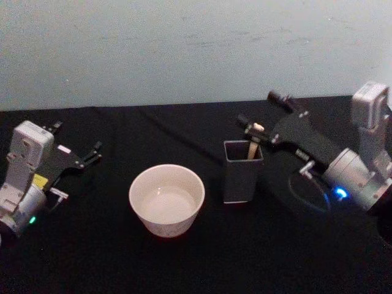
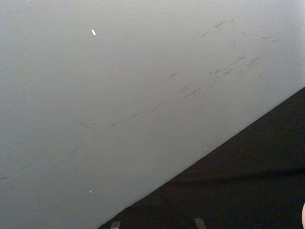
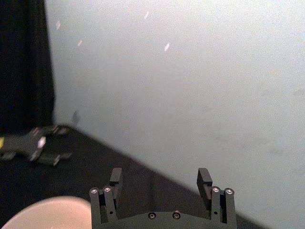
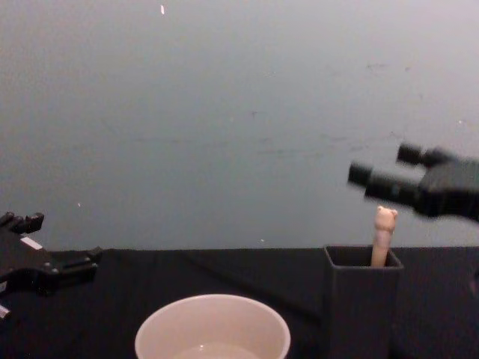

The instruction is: Pick up the stirring spoon with one hand, stir inside the cup, then place it back in its original position.

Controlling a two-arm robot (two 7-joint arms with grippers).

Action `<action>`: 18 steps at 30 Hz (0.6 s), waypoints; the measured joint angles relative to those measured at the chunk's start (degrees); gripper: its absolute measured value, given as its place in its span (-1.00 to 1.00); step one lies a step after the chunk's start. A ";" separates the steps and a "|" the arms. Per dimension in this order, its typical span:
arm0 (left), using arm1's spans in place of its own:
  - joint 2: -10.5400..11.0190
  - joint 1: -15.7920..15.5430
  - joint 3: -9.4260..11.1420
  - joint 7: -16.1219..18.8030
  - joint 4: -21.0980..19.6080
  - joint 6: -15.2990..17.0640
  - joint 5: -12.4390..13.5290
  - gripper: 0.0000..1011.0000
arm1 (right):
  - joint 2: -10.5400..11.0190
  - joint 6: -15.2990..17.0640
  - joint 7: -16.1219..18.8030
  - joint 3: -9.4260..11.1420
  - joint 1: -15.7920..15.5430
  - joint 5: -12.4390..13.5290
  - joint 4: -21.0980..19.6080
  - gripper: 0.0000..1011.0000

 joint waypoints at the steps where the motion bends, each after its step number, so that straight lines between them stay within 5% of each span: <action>1: 0.00 0.00 0.00 0.00 0.00 0.00 0.00 0.98 | -0.23 -0.39 -0.56 0.46 -0.04 -0.03 -0.27 0.98; 8: 0.00 0.00 0.00 0.00 0.00 0.00 0.00 0.98 | -3.15 -2.29 -9.93 4.45 -0.06 -4.56 -0.19 0.98; 12: 0.00 0.00 0.00 0.00 0.00 0.00 0.00 0.98 | -4.83 0.83 -16.31 5.38 0.71 -8.62 2.78 0.98; 18: 0.00 0.00 0.00 0.00 0.00 0.00 0.00 0.98 | -5.63 4.98 -18.70 4.63 1.15 -12.01 6.79 0.98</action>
